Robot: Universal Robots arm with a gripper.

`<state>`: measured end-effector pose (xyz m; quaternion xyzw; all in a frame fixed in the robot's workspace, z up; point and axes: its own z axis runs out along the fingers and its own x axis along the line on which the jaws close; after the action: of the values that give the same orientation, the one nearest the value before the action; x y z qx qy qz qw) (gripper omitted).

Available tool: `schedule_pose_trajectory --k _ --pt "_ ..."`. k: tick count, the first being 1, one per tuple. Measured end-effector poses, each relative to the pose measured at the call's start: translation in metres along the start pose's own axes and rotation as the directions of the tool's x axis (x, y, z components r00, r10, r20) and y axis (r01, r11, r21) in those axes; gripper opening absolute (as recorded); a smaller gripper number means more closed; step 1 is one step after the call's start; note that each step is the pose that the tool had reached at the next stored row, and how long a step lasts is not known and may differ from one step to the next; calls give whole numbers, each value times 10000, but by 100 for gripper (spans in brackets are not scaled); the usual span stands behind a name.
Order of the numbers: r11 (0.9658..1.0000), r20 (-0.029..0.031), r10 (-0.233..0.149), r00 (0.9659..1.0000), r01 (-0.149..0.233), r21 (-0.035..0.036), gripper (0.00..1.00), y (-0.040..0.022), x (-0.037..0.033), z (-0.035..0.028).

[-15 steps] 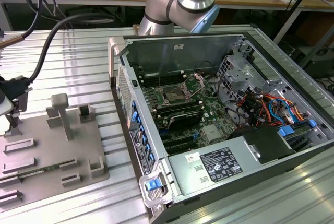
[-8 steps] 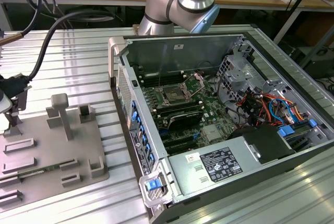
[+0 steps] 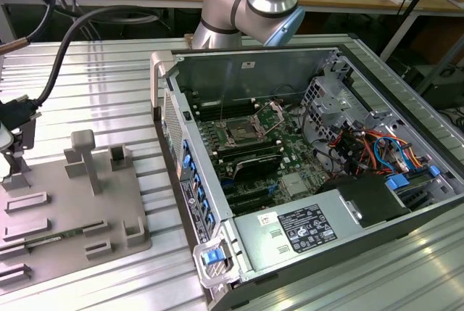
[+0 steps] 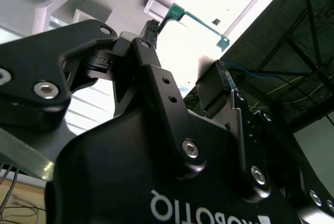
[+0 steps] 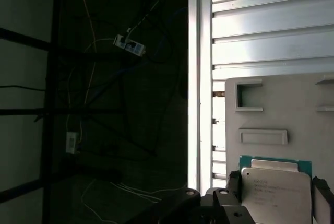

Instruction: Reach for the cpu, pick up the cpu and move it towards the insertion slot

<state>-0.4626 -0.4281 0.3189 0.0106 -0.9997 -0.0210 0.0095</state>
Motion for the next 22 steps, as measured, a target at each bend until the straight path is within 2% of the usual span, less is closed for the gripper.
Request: schedule_pose_trajectory --k 5,22 --pt "10000 1 0 10000 0 0 55 2 1 -53" --pt "10000 0 0 10000 0 0 55 7 3 -174"
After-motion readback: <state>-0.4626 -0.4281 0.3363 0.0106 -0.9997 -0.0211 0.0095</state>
